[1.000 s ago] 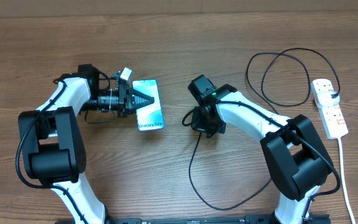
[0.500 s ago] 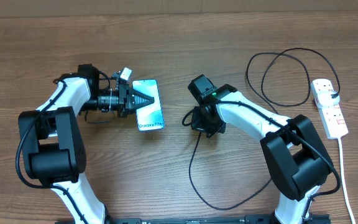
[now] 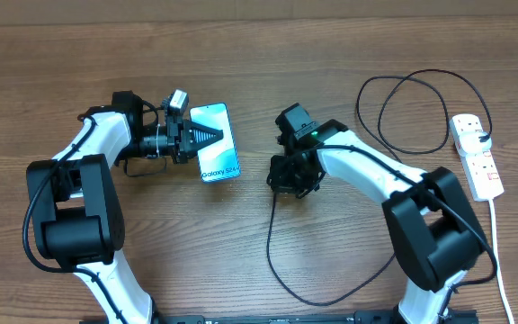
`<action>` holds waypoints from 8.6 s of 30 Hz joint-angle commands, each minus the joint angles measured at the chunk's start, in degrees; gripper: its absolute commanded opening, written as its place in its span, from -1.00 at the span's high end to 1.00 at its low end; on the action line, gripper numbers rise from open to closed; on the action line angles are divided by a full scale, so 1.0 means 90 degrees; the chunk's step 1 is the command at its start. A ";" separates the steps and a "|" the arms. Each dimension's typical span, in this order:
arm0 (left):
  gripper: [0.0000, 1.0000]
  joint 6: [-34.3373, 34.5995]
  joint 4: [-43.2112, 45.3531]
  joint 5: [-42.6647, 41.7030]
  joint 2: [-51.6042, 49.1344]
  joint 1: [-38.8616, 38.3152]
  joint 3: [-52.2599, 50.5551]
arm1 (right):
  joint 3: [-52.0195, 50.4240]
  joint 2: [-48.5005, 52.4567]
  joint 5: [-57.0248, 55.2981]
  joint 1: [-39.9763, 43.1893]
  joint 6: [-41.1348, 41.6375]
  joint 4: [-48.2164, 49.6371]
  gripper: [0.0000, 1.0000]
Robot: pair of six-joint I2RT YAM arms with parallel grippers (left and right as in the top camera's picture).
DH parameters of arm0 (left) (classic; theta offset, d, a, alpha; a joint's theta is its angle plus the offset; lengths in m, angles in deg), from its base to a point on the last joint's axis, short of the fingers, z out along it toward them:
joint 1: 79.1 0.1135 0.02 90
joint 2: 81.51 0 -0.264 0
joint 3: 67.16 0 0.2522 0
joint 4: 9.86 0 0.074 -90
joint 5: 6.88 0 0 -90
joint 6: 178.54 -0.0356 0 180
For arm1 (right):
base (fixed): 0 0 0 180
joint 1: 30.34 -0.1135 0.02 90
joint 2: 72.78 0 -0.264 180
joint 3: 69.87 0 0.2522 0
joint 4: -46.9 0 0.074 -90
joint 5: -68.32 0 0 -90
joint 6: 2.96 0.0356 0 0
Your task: Plug charger to phone and switch on socket
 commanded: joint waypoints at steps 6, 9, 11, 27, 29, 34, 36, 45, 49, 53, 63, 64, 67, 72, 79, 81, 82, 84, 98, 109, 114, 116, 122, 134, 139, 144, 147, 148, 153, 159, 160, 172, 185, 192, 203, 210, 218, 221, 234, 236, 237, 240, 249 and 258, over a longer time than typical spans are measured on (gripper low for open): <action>0.91 0.0772 0.0673 -0.0576 0.0109 0.0041 -0.0007 | -0.0024 -0.1180 0.1644 0.0046 -0.1348 -0.0005 0.93; 0.91 0.1583 0.1503 -0.0576 0.0109 0.0039 -0.0007 | -0.0024 -0.1406 0.1719 0.0046 -0.1404 -0.0056 0.93; 0.91 0.2358 0.2259 -0.0573 0.0109 0.0029 -0.0007 | -0.0024 -0.1506 0.1719 0.0046 -0.1406 -0.0092 0.93; 0.92 0.4879 0.6127 -0.0566 0.0109 -0.0510 -0.0007 | -0.0027 -0.1518 0.3405 -0.0376 -0.2414 -0.0124 0.93; 0.91 0.5076 0.6530 -0.0576 0.0109 -0.0464 -0.0007 | -0.0027 -0.1518 0.3402 -0.0461 -0.2557 -0.0092 0.93; 0.92 0.5326 0.6632 -0.0576 0.0109 -0.0265 -0.0010 | -0.0027 -0.1518 0.3407 -0.0529 -0.2589 0.0124 0.93; 0.92 0.5362 0.6494 -0.0576 0.0109 -0.0226 -0.0010 | -0.0027 -0.1518 0.3405 -0.0529 -0.2586 0.0194 0.93; 0.92 0.5537 0.6475 -0.0576 0.0109 -0.0270 -0.0010 | -0.0027 -0.1457 0.2504 -0.0362 -0.1503 0.0617 0.93; 0.92 0.5253 0.6475 -0.0474 0.0109 -0.0187 -0.0010 | -0.0027 -0.1384 0.0753 -0.0267 -0.0809 0.0197 0.77; 0.91 0.4983 0.6399 -0.0403 0.0109 -0.0036 -0.0017 | -0.0027 -0.1190 0.0194 -0.0430 -0.0610 0.0279 0.20; 0.92 0.4707 0.6292 -0.0503 0.0109 0.0384 -0.0126 | -0.0027 -0.0272 -0.1022 -0.1154 -0.0257 0.1268 0.28; 0.92 0.4631 0.6227 -0.0500 0.0109 0.0410 -0.0131 | -0.0027 -0.0240 -0.1268 -0.1202 -0.0165 0.1263 0.31; 0.92 0.4500 0.6186 -0.0498 0.0109 0.0478 -0.0134 | -0.0027 -0.0214 -0.1705 -0.1370 -0.0155 0.1265 0.39; 0.91 0.4503 0.6188 -0.0500 0.0109 0.0495 -0.0134 | -0.0027 -0.0095 -0.2497 -0.1751 -0.0151 0.1287 0.42; 0.92 0.4503 0.6181 -0.0527 0.0109 0.0495 -0.0134 | -0.0027 0.0294 -0.3028 -0.2038 0.0015 0.1464 0.43; 0.92 0.4503 0.6156 -0.0525 0.0109 0.0495 -0.0134 | -0.0027 0.0294 -0.3021 -0.2035 0.0017 0.1511 0.43; 0.92 0.4503 0.6149 -0.0525 0.0109 0.0495 -0.0134 | -0.0027 0.0294 -0.3024 -0.2035 0.0017 0.1530 0.43; 0.92 0.4503 0.6118 -0.0522 0.0109 0.0495 -0.0134 | -0.0027 0.0308 -0.3033 -0.2035 0.0015 0.1581 0.43; 0.91 0.4503 0.6108 -0.0525 0.0109 0.0493 -0.0134 | -0.0027 0.0670 -0.3026 -0.2016 0.0180 0.1698 0.52; 0.92 0.4500 0.6108 -0.0522 0.0109 0.0493 -0.0134 | -0.0015 0.0668 -0.2514 -0.1739 0.0345 0.1494 0.56; 0.91 0.4500 0.6108 -0.0522 0.0109 0.0495 -0.0134 | -0.0015 0.0668 -0.2497 -0.1719 0.0342 0.1494 0.77; 0.92 0.4500 0.6108 -0.0522 0.0109 0.0493 -0.0134 | -0.0015 0.0668 -0.2497 -0.1719 0.0342 0.1491 0.85; 0.91 0.4500 0.6108 -0.0520 0.0109 0.0493 -0.0134 | -0.0015 0.0668 -0.2494 -0.1719 0.0345 0.1496 0.93; 0.92 0.4483 0.6110 -0.0529 0.0109 0.0493 -0.0134 | -0.0012 0.0274 -0.1418 -0.1498 0.0272 0.1596 0.93; 0.92 0.4510 0.6110 -0.0578 0.0109 0.0495 -0.0134 | -0.0015 -0.0083 0.0576 -0.1078 0.0270 0.1938 0.93; 0.91 0.4687 0.6110 -0.0576 0.0109 0.0495 -0.0134 | -0.0015 -0.0168 0.2392 -0.0736 0.0274 0.2414 0.93; 0.91 0.4877 0.6110 -0.0573 0.0109 0.0493 -0.0134 | -0.0015 -0.0168 0.3371 -0.0554 0.0279 0.2769 0.93; 0.91 0.4998 0.6110 -0.0571 0.0109 0.0493 -0.0134 | -0.0015 -0.0168 0.3711 -0.0495 0.0287 0.2907 0.93; 0.92 0.5649 0.6110 -0.0500 0.0109 0.0483 -0.0134 | -0.0015 -0.0168 0.4272 -0.0299 0.0559 0.3388 0.93; 0.92 0.5693 0.6113 -0.0576 0.0109 0.0401 -0.0134 | -0.0015 -0.0168 0.4408 -0.0107 0.1044 0.3961 0.93; 0.91 0.5705 0.6115 -0.0576 0.0109 0.0406 -0.0134 | -0.0015 -0.0168 0.4408 -0.0085 0.1066 0.4005 0.93; 0.91 0.5707 0.6239 -0.0576 0.0109 0.0418 -0.0134 | -0.0015 -0.0168 0.4488 -0.0002 0.1122 0.4687 0.93; 0.91 0.5897 0.6183 -0.0578 0.0109 0.0401 -0.0134 | -0.0015 -0.0168 0.4291 0.0000 0.1355 0.5095 0.93; 0.91 0.6057 0.6161 -0.0576 0.0109 0.0345 -0.0134 | -0.0015 -0.0168 0.4160 0.0002 0.1443 0.5119 0.93; 0.91 0.6086 0.6164 -0.0578 0.0109 0.0323 -0.0134 | -0.0015 -0.0168 0.4163 0.0010 0.1469 0.5049 0.93; 0.92 0.6086 0.6164 -0.0578 0.0109 0.0323 -0.0134 | -0.0015 -0.0168 0.4163 0.0141 0.1469 0.5071 0.93; 0.92 0.6081 0.6169 -0.0576 0.0109 0.0323 -0.0134 | -0.0015 -0.0168 0.4160 0.0180 0.1469 0.5073 0.93; 0.92 0.6084 0.6169 -0.0576 0.0109 0.0323 -0.0134 | -0.0015 -0.0168 0.4158 0.0180 0.1469 0.5078 0.93; 0.92 0.6115 0.6164 -0.0578 0.0109 0.0323 -0.0134 | -0.0015 -0.0168 0.3808 0.0180 0.1494 0.5100 0.93; 0.92 0.6115 0.6164 -0.0576 0.0109 0.0323 -0.0134 | -0.0015 -0.0168 0.3774 0.0180 0.1498 0.5122 0.93; 0.92 0.6113 0.6164 -0.0576 0.0109 0.0323 -0.0134 | -0.0015 -0.0168 0.3764 0.0180 0.1518 0.5139 0.93; 0.91 0.6113 0.6164 -0.0576 0.0109 0.0321 -0.0134 | -0.0015 -0.0168 0.3599 0.0180 0.1661 0.5166 0.93; 0.91 0.6108 0.6164 -0.0576 0.0109 0.0321 -0.0134 | -0.0015 -0.0168 0.3334 0.0180 0.1889 0.5501 0.92; 0.92 0.6108 0.6164 -0.0576 0.0109 0.0321 -0.0134 | -0.0015 -0.0168 0.2936 0.0163 0.2025 0.5702 0.92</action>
